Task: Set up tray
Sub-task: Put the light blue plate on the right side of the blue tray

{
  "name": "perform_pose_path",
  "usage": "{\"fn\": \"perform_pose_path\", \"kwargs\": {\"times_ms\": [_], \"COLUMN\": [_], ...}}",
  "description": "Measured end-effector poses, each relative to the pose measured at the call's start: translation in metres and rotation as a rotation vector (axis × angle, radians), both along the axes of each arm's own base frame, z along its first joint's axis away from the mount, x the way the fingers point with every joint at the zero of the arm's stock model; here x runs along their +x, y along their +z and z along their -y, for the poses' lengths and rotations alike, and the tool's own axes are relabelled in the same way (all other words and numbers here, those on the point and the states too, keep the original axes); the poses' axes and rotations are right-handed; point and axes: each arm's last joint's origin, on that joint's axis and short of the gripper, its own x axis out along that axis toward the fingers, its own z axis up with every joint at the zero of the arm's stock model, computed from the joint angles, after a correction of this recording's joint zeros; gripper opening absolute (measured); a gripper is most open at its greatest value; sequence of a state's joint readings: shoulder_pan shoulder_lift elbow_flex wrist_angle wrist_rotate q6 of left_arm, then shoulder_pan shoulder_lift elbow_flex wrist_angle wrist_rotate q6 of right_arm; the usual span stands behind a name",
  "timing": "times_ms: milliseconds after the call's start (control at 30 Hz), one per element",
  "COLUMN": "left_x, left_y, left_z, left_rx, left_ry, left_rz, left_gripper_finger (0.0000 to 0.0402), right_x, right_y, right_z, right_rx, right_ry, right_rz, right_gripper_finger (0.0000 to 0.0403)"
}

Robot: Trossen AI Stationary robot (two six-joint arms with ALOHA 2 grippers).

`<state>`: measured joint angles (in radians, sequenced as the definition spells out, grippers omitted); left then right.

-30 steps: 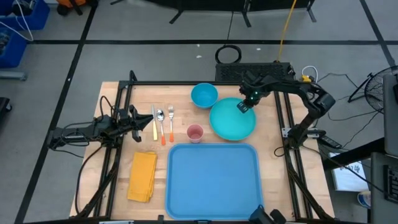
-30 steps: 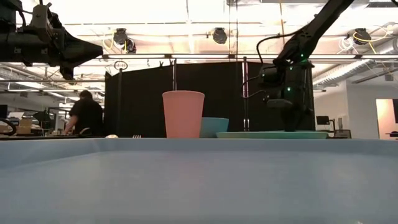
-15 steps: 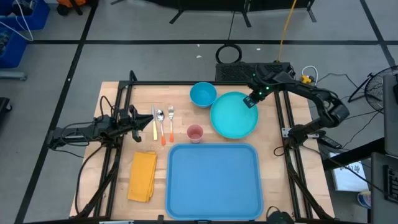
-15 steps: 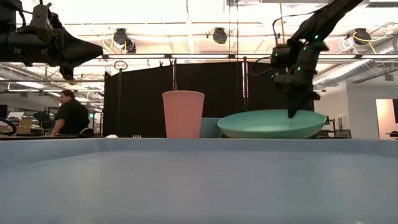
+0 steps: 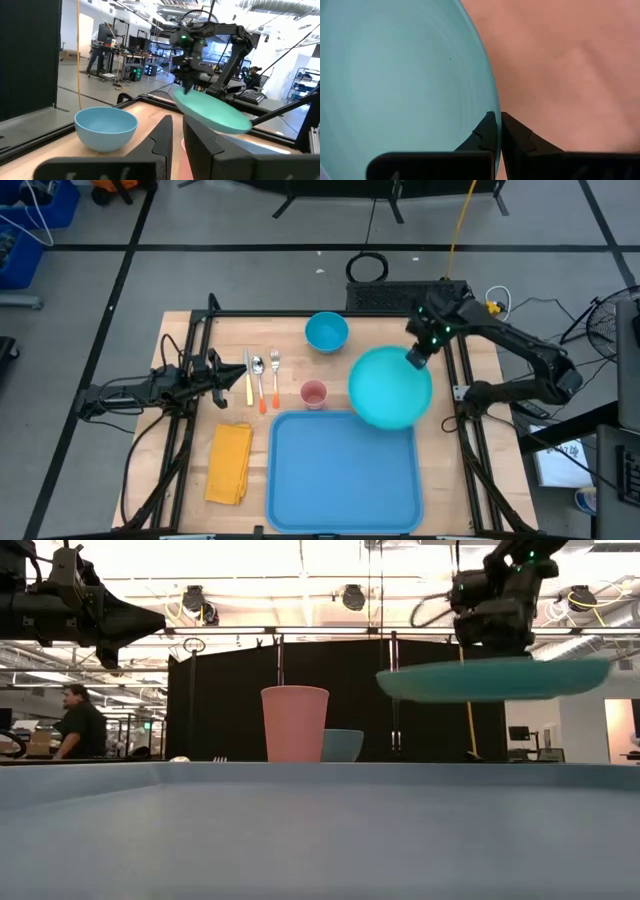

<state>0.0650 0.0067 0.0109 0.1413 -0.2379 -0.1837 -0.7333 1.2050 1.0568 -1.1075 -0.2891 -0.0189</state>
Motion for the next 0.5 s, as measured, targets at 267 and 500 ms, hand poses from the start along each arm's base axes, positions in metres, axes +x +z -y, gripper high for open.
{"fn": "perform_pose_path", "kwargs": {"times_ms": [267, 500], "left_x": [0.0, 0.0], "left_y": [0.0, -0.001], "left_z": [0.0, 0.0], "left_rx": [-0.017, -0.029], "left_ry": [-0.002, -0.004], "left_rz": [0.005, -0.004], "left_gripper_finger": [0.0047, 0.0047], "right_x": [0.04, 0.071], "right_y": [0.0, -0.011], "right_z": [-0.071, -0.124], "right_rx": [-0.024, -0.075], "right_ry": [0.22, 0.41], "right_rz": [-0.014, 0.018], "right_gripper_finger": [0.0, 0.0]}}
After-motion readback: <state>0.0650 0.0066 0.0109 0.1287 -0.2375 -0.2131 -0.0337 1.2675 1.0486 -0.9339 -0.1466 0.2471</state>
